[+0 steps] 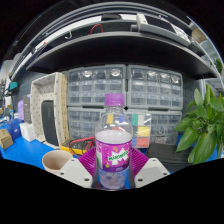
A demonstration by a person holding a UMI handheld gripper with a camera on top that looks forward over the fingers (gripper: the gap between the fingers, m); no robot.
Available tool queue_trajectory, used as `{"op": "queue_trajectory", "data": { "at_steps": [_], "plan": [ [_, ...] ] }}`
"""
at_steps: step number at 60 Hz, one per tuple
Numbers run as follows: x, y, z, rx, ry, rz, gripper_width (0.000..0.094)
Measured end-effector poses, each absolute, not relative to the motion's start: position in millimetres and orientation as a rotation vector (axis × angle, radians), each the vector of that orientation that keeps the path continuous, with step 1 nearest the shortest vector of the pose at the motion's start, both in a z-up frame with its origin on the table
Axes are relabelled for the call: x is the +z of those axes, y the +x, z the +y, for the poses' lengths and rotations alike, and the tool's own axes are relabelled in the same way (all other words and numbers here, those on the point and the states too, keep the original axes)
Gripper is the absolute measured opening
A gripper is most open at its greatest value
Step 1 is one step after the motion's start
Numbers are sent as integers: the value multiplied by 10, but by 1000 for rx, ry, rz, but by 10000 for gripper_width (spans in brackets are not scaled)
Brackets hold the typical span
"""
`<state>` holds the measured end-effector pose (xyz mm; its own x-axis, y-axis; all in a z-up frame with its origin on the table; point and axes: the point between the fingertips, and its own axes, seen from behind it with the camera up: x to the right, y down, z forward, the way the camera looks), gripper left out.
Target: Pour water
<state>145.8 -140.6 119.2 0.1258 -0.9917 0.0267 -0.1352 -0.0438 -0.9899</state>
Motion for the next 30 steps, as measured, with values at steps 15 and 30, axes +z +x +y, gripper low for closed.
{"op": "queue_trajectory", "data": {
  "at_steps": [15, 30],
  "plan": [
    [1133, 1303, -1512, -1071, -1368, 1283, 747],
    [1171, 554, -1485, -1101, -1327, 1327, 827]
  ]
}}
